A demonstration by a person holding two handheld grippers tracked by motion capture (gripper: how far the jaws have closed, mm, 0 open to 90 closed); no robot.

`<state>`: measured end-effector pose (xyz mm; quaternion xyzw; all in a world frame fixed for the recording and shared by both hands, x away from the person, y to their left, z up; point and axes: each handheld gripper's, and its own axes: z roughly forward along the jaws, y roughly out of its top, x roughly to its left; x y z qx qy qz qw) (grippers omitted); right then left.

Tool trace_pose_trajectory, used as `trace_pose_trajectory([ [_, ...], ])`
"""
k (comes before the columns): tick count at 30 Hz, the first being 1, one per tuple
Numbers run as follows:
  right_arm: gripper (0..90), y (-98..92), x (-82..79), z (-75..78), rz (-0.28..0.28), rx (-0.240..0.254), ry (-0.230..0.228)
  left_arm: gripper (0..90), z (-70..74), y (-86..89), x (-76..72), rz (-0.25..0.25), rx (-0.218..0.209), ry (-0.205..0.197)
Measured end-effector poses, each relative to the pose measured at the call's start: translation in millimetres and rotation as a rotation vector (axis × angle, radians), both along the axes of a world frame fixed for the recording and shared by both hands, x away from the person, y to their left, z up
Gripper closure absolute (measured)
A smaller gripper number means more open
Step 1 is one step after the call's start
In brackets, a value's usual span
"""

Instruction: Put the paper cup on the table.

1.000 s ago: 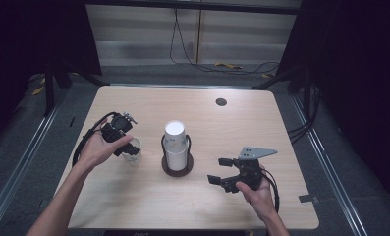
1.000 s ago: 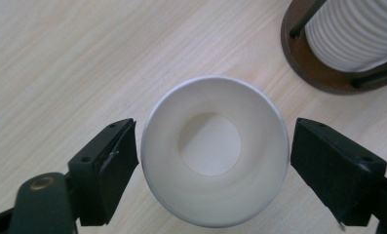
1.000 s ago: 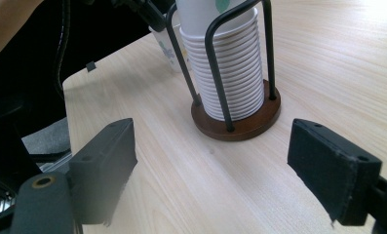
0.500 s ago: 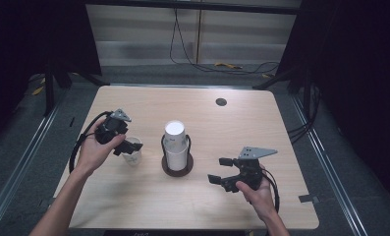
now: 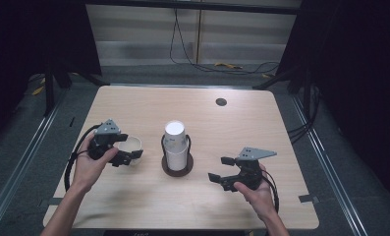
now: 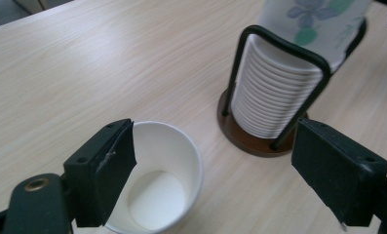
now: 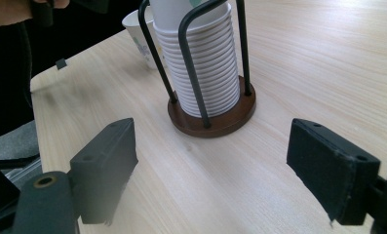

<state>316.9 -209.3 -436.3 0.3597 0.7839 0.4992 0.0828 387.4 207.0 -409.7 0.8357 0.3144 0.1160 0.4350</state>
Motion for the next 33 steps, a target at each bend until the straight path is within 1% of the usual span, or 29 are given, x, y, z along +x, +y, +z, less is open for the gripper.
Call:
trace_pose_trajectory([
  [1,17.9,0.1,0.2,-0.2,-0.002,0.000,0.002,16.3,-1.4,0.0,-3.3,0.001,-0.003,-0.010],
  [5,17.9,1.7,0.8,-1.1,0.001,-0.005,0.005,16.3,-6.0,2.3,-14.9,-0.006,-0.019,-0.028],
  [6,18.0,2.2,0.9,-1.2,0.002,-0.005,0.008,16.2,-6.3,2.2,-17.8,-0.005,-0.008,-0.032],
  [7,17.9,2.4,1.1,-1.3,0.004,-0.008,0.004,16.2,-6.5,2.1,-20.6,0.000,-0.008,-0.033],
  [9,17.9,2.0,0.7,-0.9,-0.001,-0.006,0.004,15.9,-6.6,4.3,-25.4,0.014,-0.022,-0.035],
  [10,17.9,1.3,0.8,-0.8,-0.004,-0.005,0.006,15.9,-7.1,5.2,-28.8,0.023,-0.040,-0.035],
  [11,17.9,0.6,1.1,-1.2,-0.007,-0.006,0.005,15.8,-8.1,5.8,-32.4,0.016,-0.056,-0.037],
  [12,17.9,0.4,1.2,-1.3,-0.011,-0.004,0.007,15.9,-9.1,6.0,-36.4,0.001,-0.062,-0.033],
  [13,17.9,0.3,1.3,-1.6,-0.011,-0.005,0.007,15.9,-10.6,5.8,-40.0,-0.007,-0.060,-0.038],
  [14,17.9,0.4,1.3,-1.9,-0.010,-0.004,0.009,16.0,-12.7,5.1,-43.5,-0.007,-0.056,-0.036],
  [17,17.9,1.8,1.2,-2.4,-0.005,-0.008,0.008,16.1,-22.8,3.1,-49.8,-0.007,-0.064,-0.035],
  [19,17.9,2.7,0.7,-2.5,-0.005,-0.008,0.011,16.5,-29.6,4.0,-52.4,-0.005,-0.069,-0.050],
  [20,17.9,3.1,0.5,-2.9,-0.004,-0.010,0.012,16.4,-33.6,4.9,-53.8,0.000,-0.078,-0.039],
  [21,17.9,3.7,0.0,-3.5,-0.004,-0.010,0.015,16.6,-35.1,5.6,-55.4,0.004,-0.084,-0.038],
  [22,17.9,3.8,-0.1,-3.9,-0.004,-0.011,0.016,16.4,-36.6,5.9,-57.7,0.011,-0.100,-0.040],
  [24,18.0,3.6,0.4,-5.3,-0.005,-0.014,0.018,16.0,-38.3,5.8,-59.6,0.014,-0.101,-0.041],
  [25,17.9,3.9,0.9,-6.2,-0.008,-0.013,0.019,16.0,-39.8,5.5,-60.4,0.024,-0.110,-0.041],
  [26,18.0,4.0,1.0,-6.7,-0.011,-0.014,0.020,16.0,-41.7,5.4,-61.3,0.030,-0.118,-0.030],
  [27,18.0,4.2,0.4,-6.9,-0.016,-0.014,0.022,16.0,-43.9,5.1,-62.3,0.021,-0.124,-0.026],
  [29,18.0,4.4,-1.2,-7.4,-0.018,-0.026,0.012,16.0,-47.6,4.5,-64.2,0.026,-0.113,-0.029],
  [31,18.0,4.3,-2.0,-8.8,-0.025,-0.025,0.012,16.0,-49.7,5.3,-63.2,0.014,-0.110,-0.006],
  [32,18.0,4.1,-2.1,-9.6,-0.028,-0.031,0.013,16.0,-50.9,5.7,-63.6,0.026,-0.120,-0.002],
  [33,18.0,3.9,-2.1,-10.3,-0.033,-0.036,0.008,16.0,-52.4,5.7,-64.2,0.022,-0.121,-0.002],
])
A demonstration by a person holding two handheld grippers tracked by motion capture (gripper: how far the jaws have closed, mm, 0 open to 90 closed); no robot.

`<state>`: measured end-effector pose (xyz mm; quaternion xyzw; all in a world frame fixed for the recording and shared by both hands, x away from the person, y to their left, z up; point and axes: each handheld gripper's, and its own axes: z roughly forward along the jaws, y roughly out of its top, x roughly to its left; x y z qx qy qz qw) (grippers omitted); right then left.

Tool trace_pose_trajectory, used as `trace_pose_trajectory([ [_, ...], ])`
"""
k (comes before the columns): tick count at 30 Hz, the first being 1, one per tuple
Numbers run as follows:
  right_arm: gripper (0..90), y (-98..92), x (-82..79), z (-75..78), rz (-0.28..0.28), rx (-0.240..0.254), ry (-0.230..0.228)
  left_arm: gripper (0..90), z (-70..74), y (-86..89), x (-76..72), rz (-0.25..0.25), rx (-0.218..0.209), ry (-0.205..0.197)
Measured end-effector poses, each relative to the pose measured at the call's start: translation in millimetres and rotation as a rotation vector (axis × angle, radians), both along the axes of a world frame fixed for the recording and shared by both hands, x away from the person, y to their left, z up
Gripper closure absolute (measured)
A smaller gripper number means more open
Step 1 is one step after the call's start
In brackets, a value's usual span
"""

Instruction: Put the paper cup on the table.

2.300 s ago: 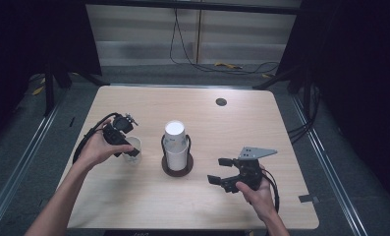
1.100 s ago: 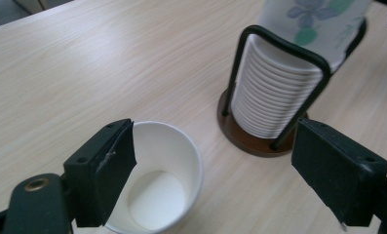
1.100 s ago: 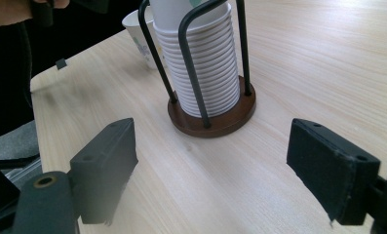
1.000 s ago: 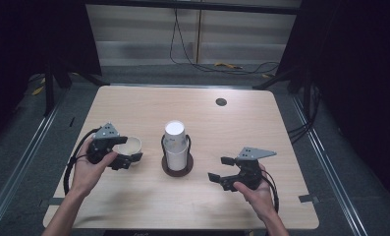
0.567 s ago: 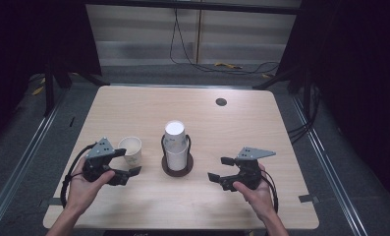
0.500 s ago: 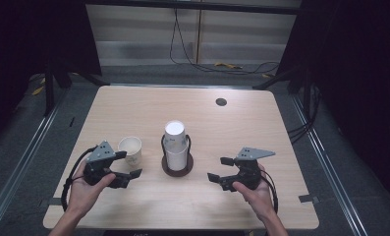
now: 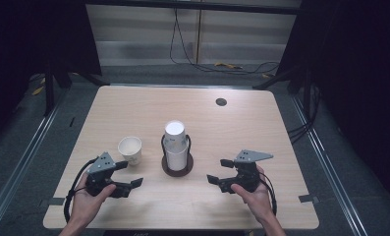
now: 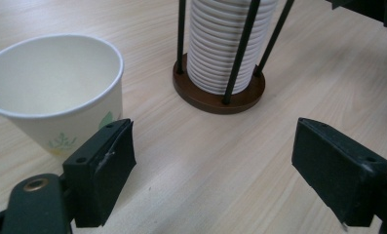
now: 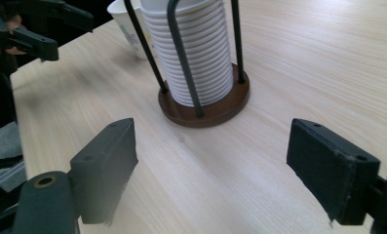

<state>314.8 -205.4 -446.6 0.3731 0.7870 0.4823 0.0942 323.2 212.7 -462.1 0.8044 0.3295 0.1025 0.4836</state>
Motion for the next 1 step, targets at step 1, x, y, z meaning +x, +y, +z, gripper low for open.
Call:
trace_pose_trajectory([
  [1,18.0,-0.4,-0.3,-0.6,-0.011,0.003,0.003,16.0,-1.2,-0.6,-0.3,-0.010,0.012,0.003],
])
